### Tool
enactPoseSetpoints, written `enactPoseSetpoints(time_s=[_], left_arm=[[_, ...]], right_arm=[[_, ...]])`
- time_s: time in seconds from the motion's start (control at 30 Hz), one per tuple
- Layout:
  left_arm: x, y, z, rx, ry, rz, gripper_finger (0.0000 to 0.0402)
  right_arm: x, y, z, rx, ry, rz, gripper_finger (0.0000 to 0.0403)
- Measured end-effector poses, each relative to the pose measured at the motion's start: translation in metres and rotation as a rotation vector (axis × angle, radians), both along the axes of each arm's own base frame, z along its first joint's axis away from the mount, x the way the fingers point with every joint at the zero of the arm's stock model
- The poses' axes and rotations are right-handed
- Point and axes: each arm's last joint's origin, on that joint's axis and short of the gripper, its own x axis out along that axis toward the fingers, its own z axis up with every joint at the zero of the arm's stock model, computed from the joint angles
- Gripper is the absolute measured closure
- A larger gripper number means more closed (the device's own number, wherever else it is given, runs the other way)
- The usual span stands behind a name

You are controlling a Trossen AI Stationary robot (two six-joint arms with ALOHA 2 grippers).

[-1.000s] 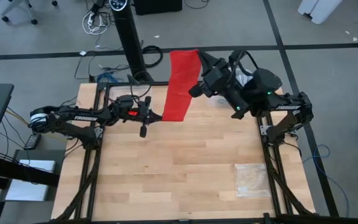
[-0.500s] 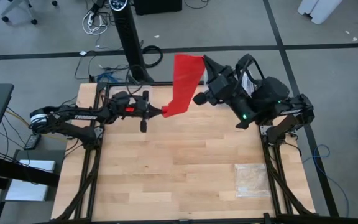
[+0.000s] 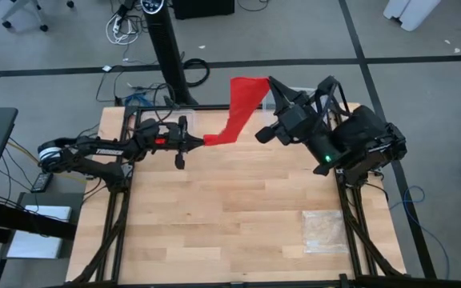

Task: Roll bandage
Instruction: Roll the red bandage

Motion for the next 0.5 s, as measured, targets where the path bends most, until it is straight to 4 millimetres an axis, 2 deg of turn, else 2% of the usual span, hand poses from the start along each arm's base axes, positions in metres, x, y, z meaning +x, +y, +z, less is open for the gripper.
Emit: enactPoseSetpoints(time_s=[0.23,0.5], left_arm=[[-0.009,-0.006,-0.015,-0.034,0.035,-0.027,0.0402],[-0.005,-0.021,-0.016,-0.032,0.034,-0.177,0.0402]], right_arm=[[0.003,-0.011,0.002,-0.040,-0.007,-0.013,0.0403],[0.009,-0.038,0.002,-0.084,0.023,-0.101,0.0403]])
